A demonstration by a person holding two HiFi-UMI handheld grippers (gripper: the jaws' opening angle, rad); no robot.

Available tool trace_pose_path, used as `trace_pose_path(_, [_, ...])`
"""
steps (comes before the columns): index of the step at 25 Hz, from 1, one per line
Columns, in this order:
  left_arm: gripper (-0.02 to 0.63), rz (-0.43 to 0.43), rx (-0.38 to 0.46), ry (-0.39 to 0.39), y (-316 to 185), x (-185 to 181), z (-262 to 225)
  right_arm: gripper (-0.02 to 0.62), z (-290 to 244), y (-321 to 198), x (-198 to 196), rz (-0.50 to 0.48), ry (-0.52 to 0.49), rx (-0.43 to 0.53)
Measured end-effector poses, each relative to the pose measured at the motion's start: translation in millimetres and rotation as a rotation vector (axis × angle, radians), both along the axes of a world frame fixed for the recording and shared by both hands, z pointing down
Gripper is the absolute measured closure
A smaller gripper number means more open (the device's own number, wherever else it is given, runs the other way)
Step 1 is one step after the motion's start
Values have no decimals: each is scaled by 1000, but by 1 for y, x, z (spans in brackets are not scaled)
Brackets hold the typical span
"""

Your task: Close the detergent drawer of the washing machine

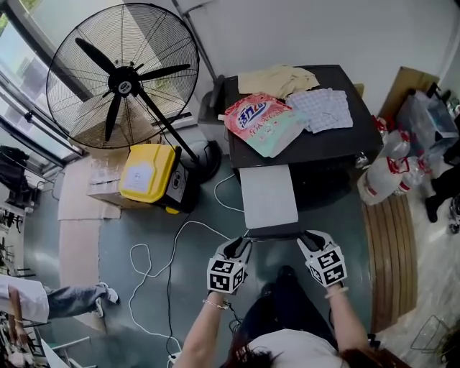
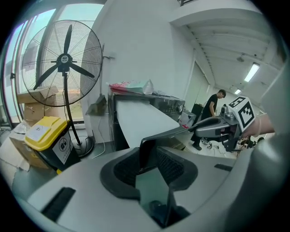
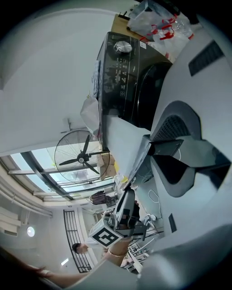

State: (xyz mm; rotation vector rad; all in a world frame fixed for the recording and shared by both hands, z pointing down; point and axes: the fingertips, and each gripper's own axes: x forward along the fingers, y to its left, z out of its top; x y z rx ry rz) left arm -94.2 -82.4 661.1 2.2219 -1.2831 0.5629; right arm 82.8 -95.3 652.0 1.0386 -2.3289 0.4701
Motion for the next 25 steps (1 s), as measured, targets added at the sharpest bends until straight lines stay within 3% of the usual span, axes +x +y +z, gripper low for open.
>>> trace_pose_path(25, [499,-72,18,-38,-13,1,-14,483,-16,-13,0,-24,-15,11])
